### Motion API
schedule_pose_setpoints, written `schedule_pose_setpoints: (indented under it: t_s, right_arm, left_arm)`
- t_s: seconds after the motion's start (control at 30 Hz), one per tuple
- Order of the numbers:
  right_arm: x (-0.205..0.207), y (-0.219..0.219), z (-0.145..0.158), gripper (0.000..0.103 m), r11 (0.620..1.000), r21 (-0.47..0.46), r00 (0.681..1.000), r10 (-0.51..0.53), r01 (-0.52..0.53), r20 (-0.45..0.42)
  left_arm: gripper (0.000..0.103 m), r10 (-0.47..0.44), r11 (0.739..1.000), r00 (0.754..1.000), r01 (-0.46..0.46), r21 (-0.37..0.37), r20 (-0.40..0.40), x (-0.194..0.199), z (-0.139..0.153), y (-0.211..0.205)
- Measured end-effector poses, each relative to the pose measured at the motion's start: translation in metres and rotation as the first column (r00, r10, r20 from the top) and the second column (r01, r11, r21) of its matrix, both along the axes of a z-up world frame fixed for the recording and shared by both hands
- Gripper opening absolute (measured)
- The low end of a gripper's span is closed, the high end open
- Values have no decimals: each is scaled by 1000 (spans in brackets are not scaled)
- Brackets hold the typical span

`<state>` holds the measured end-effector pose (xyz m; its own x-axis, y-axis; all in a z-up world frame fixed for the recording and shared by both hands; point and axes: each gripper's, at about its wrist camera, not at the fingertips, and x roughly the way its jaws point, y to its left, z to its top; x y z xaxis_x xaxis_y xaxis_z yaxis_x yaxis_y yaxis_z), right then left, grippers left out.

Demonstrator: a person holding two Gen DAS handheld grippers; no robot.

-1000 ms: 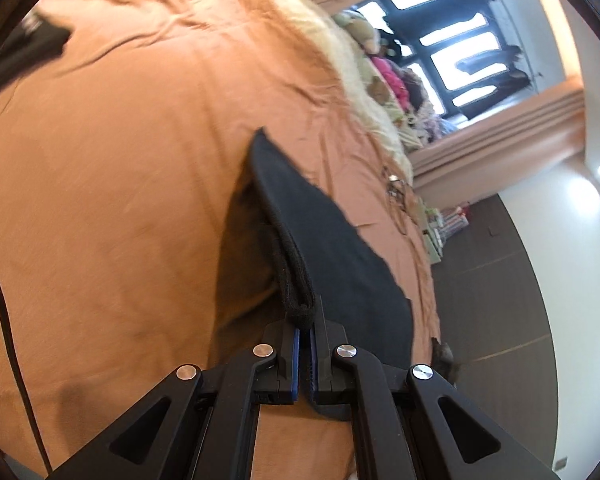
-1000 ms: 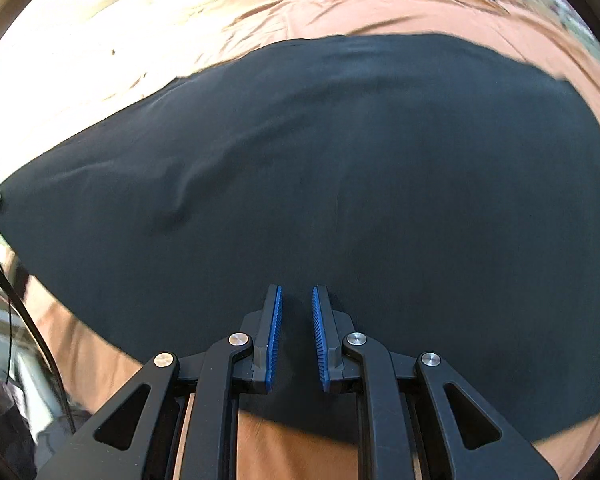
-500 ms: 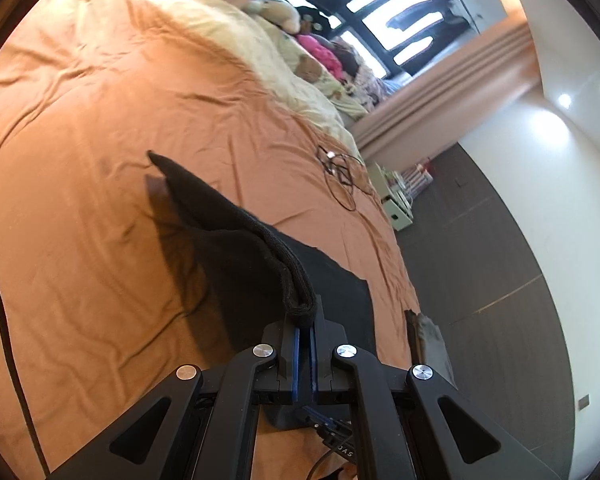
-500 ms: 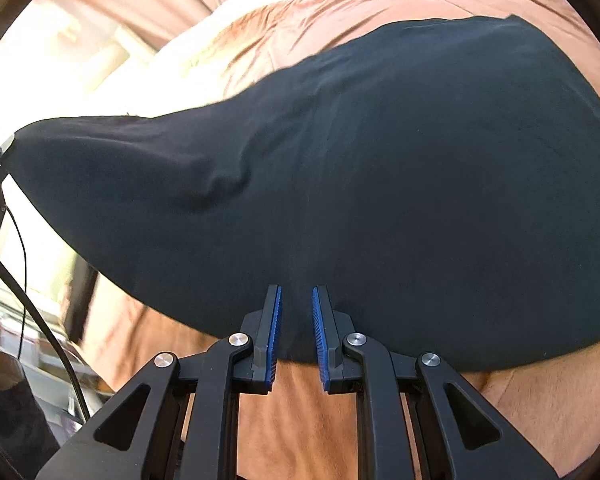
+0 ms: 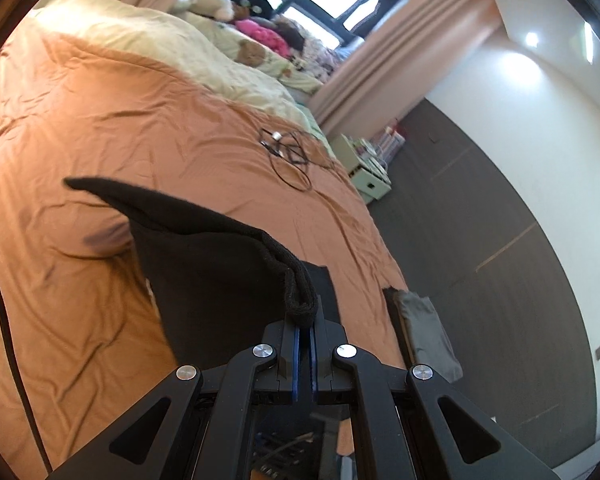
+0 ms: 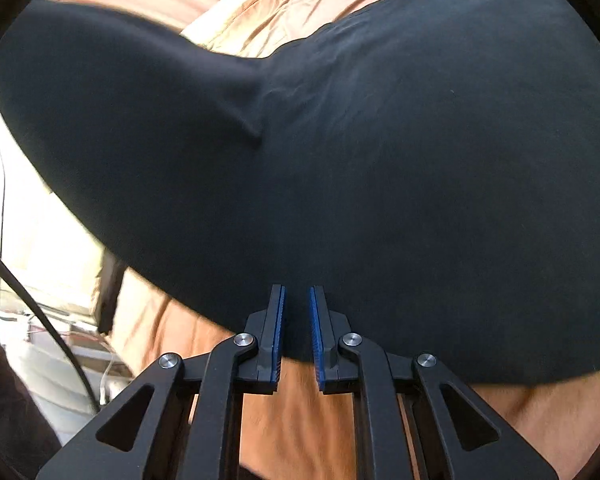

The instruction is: Fold small clothes

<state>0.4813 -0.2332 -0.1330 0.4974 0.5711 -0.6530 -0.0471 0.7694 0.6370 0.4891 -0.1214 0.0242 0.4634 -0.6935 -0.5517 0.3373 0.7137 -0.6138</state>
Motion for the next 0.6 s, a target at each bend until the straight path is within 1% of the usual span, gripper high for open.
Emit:
schedule_pose_setpoints:
  t_s: [0.07,0.17,0.3,0.43,0.6]
  right_arm:
    - [-5,-10,9,9,1000,3,1000,-9,9,7]
    - [-16,-32,28,10,999,-1,998,-38,38,48]
    - [-53,-72,53,10,994,-10,990,-106,107,93]
    - [-75,-110,63,10,984,-17,978,-177,180,108]
    - [-104,-165,66,11,963,-9,957,-268,271,114]
  left_arm:
    - [3,-25,1000,1000,25,6,7,0,1,-16]
    - [3,-70,998,998,70,5,2,1,3,-41]
    - [3,-131,991,991,131,38,-3,1,0,-79]
    - [3,-195,978,981,196,72,-23,-2,-9,-115]
    - [3,-258,959,965,261,114,-38,-7,-18,-154]
